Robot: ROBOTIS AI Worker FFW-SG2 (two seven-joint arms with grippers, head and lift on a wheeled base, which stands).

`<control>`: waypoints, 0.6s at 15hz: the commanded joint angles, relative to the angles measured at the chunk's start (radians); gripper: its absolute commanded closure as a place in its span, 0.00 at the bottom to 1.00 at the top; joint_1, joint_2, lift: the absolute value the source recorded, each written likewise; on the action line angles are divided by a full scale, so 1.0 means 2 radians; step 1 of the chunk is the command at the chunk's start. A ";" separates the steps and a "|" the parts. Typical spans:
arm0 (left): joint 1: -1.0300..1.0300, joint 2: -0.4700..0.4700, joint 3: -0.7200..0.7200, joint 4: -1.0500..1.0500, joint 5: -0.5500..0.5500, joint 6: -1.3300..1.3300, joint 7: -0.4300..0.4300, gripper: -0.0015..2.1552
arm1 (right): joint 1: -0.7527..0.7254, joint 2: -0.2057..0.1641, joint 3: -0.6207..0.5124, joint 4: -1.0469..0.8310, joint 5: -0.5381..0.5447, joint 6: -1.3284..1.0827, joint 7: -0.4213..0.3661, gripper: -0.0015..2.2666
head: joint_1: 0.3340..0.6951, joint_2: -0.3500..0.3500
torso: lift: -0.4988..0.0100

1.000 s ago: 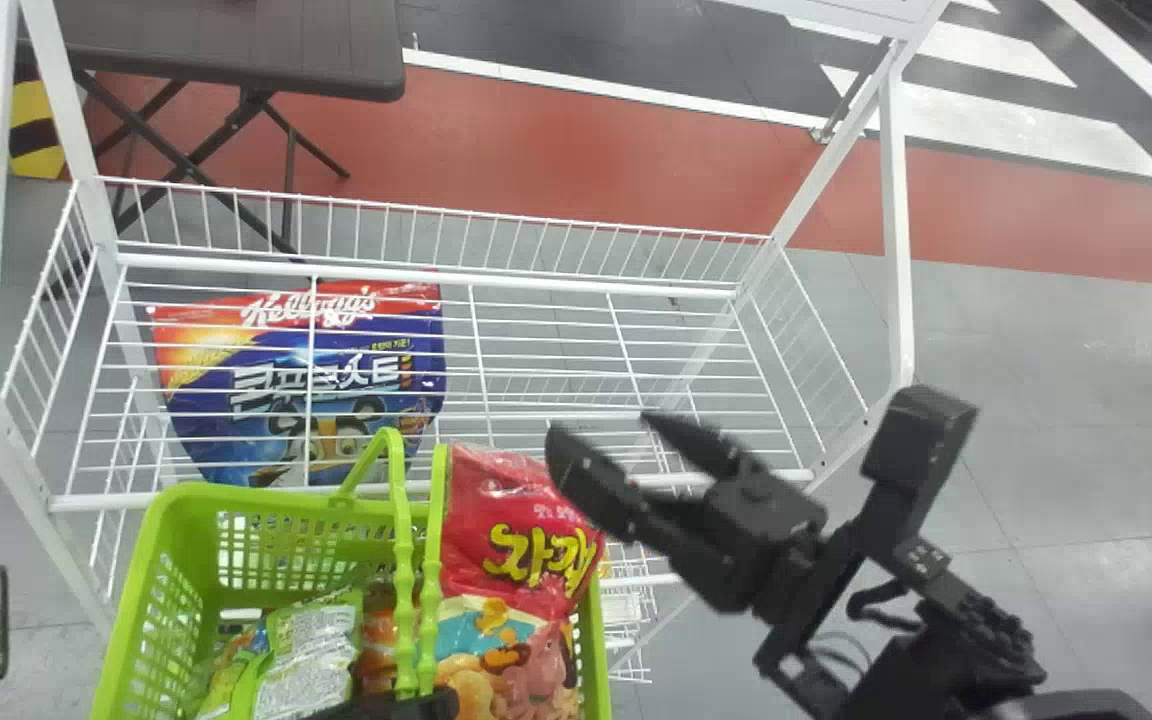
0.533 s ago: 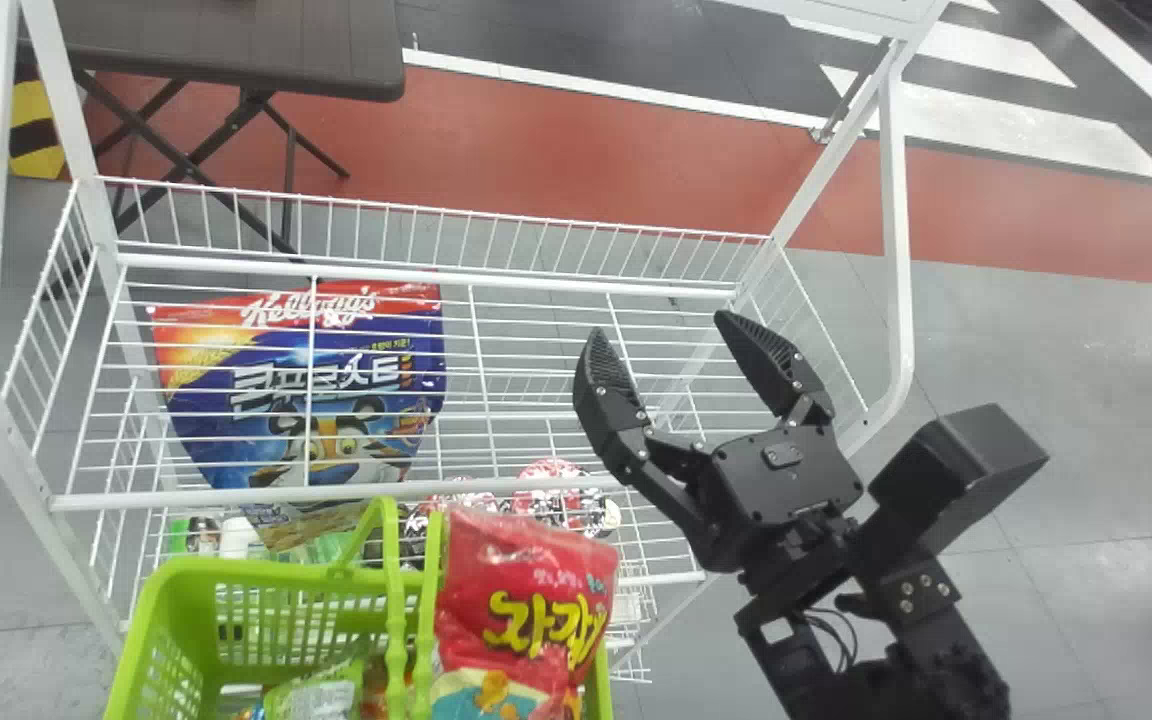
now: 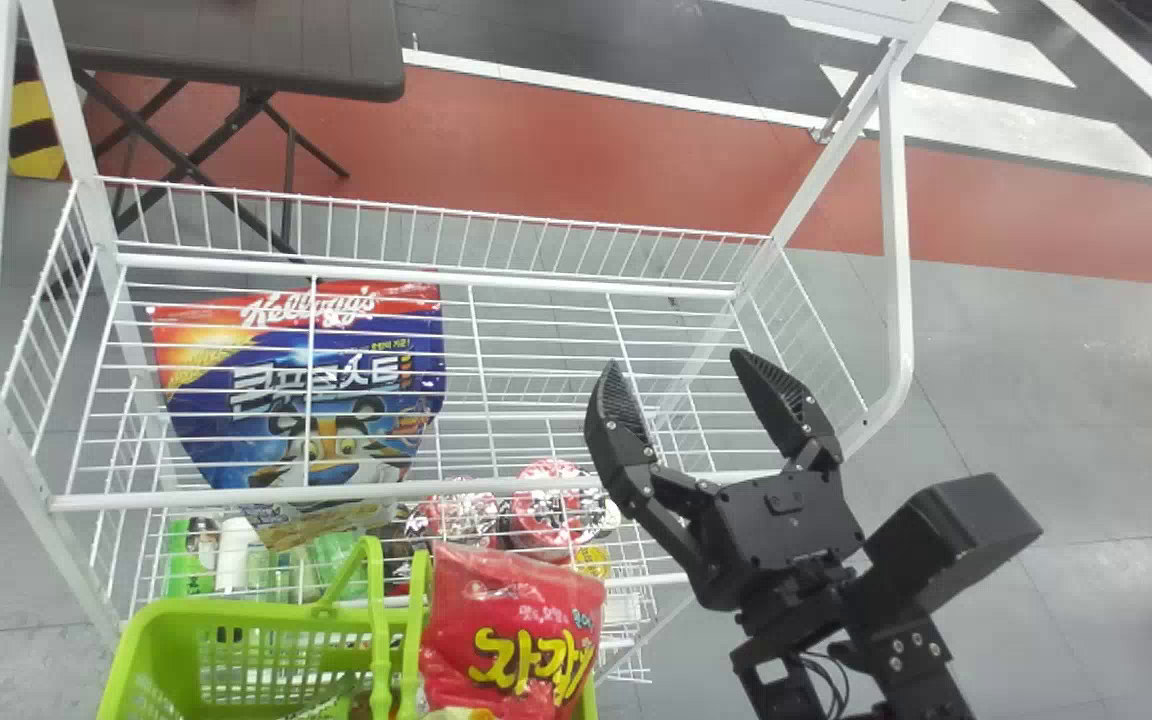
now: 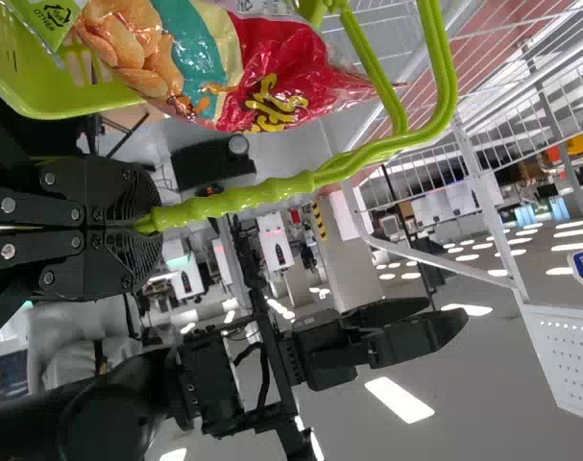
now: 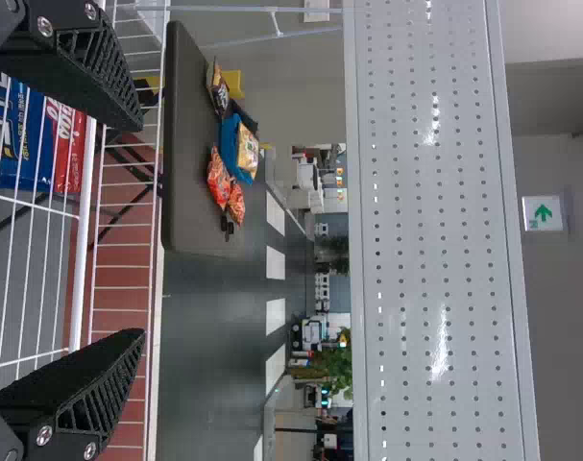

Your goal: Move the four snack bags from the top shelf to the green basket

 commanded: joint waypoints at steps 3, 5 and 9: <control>0.002 0.001 -0.002 0.000 0.000 0.000 0.000 0.63 | 0.014 0.000 0.003 -0.002 -0.001 -0.022 -0.011 0.03 | 1.00 0.00 | 0.98; 0.003 0.001 -0.001 -0.001 0.001 0.000 -0.001 0.63 | 0.020 0.000 0.006 -0.003 -0.001 -0.047 -0.013 0.03 | 1.00 0.00 | 0.98; 0.005 0.001 0.000 -0.002 0.001 0.002 -0.005 0.63 | 0.026 0.000 0.009 -0.004 -0.002 -0.062 -0.021 0.03 | 1.00 0.00 | 0.98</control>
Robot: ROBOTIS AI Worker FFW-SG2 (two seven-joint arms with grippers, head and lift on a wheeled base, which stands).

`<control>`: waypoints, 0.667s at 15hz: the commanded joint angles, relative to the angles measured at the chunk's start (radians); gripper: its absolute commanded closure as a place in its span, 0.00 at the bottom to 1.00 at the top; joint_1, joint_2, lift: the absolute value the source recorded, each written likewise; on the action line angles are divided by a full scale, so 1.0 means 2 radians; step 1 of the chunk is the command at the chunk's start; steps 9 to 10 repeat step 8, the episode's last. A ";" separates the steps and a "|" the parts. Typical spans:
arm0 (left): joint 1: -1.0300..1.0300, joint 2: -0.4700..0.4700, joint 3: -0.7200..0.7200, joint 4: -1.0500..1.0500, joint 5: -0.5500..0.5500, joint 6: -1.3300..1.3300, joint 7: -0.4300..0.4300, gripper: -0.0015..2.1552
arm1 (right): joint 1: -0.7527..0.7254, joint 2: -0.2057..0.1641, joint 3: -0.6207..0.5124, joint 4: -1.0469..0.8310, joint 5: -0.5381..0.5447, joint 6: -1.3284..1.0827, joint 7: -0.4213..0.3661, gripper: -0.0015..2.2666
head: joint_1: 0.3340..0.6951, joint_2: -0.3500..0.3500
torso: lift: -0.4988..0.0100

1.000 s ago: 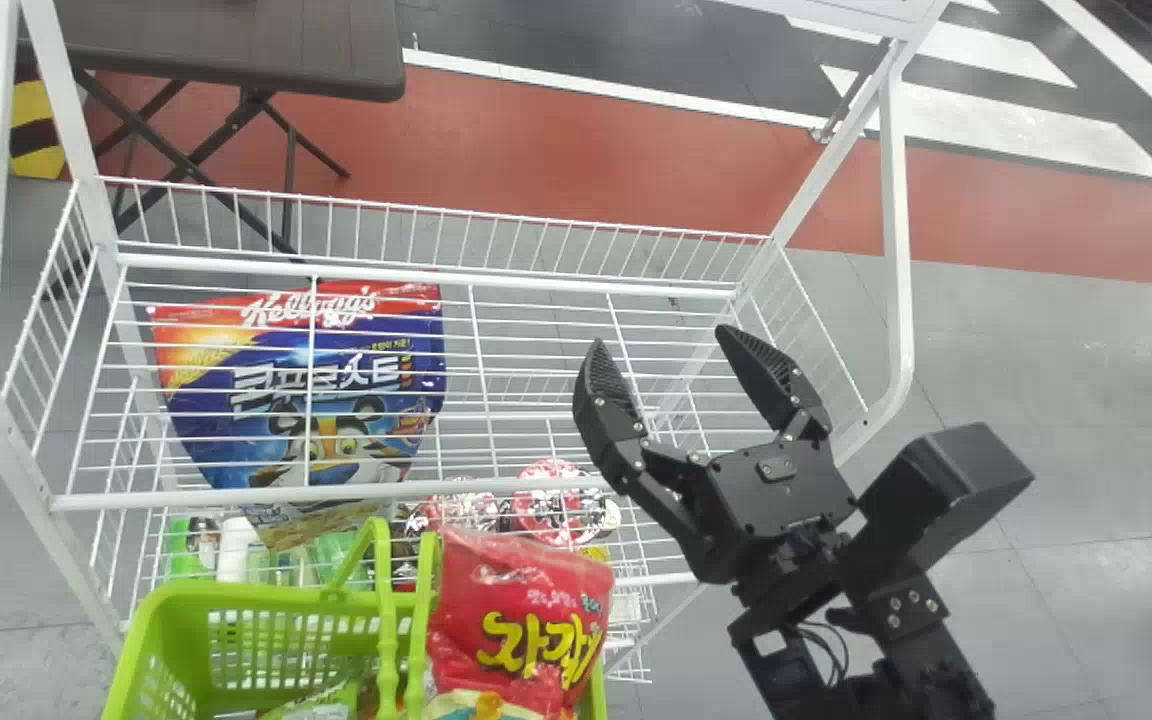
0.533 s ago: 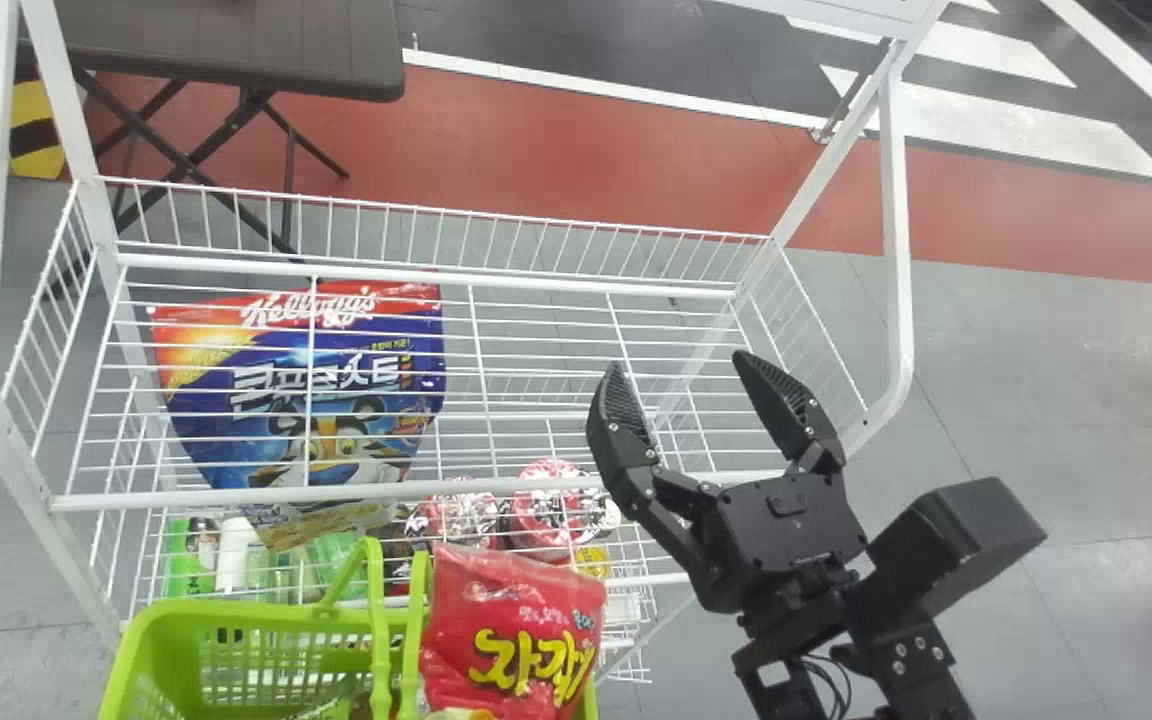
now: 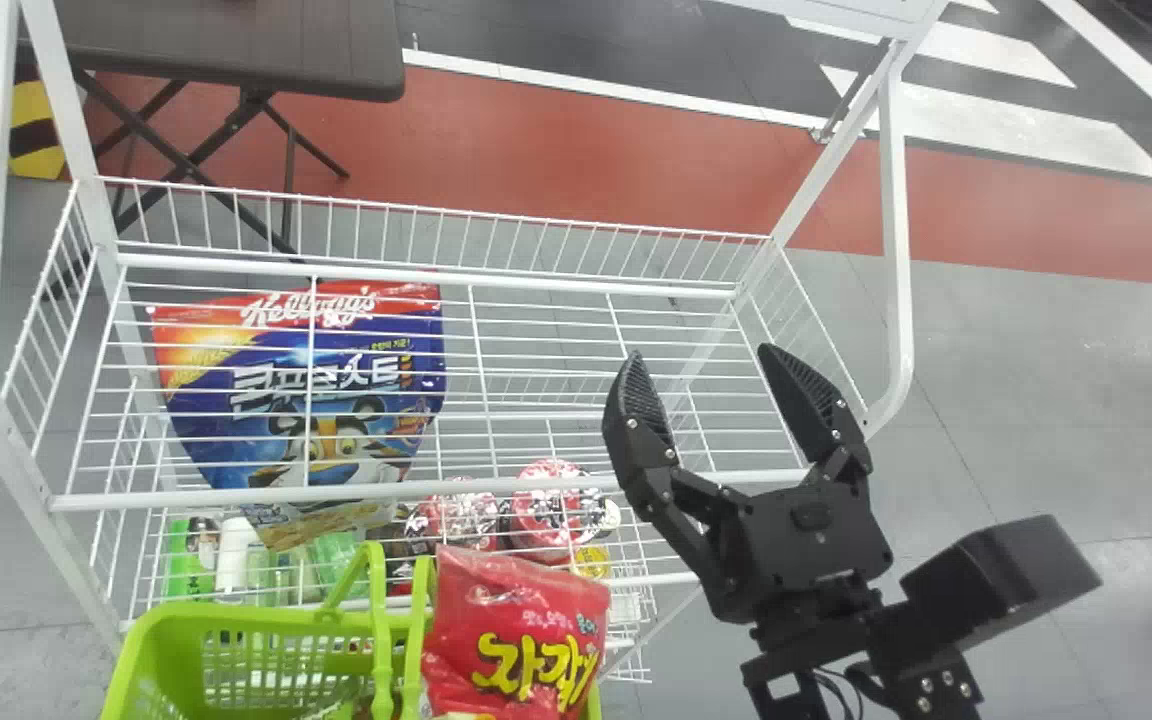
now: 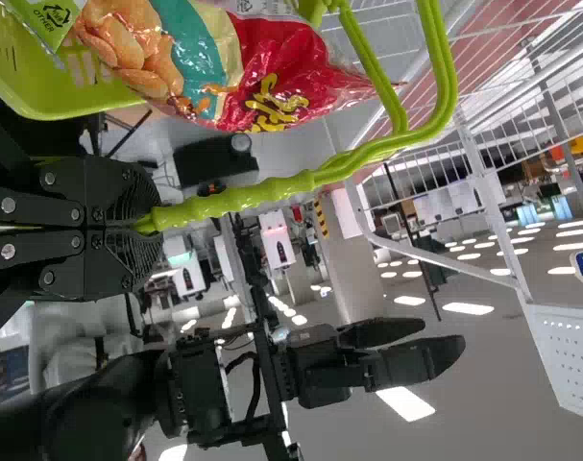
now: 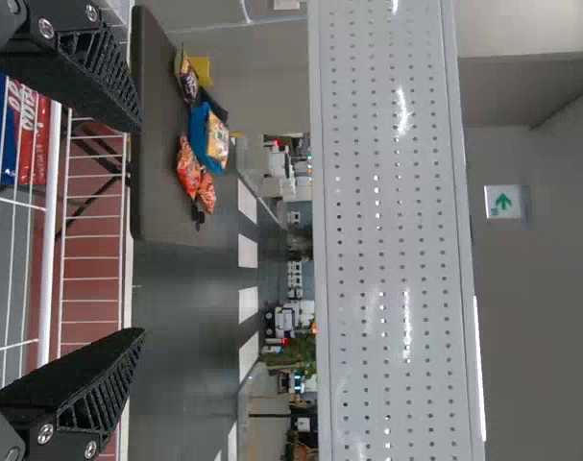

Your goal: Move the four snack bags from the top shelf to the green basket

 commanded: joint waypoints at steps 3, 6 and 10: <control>0.005 0.000 0.003 -0.004 0.001 0.001 -0.003 0.63 | 0.003 0.000 0.000 -0.002 -0.007 0.000 -0.002 0.03 | 1.00 0.00 | 0.98; 0.006 0.000 0.003 -0.005 0.001 0.001 -0.003 0.63 | 0.004 0.000 0.000 -0.005 -0.008 0.001 -0.003 0.03 | 1.00 0.00 | 0.98; 0.006 0.000 0.003 -0.005 0.000 -0.001 -0.003 0.63 | 0.004 0.000 -0.002 -0.005 -0.016 0.001 -0.002 0.03 | 1.00 0.00 | 0.98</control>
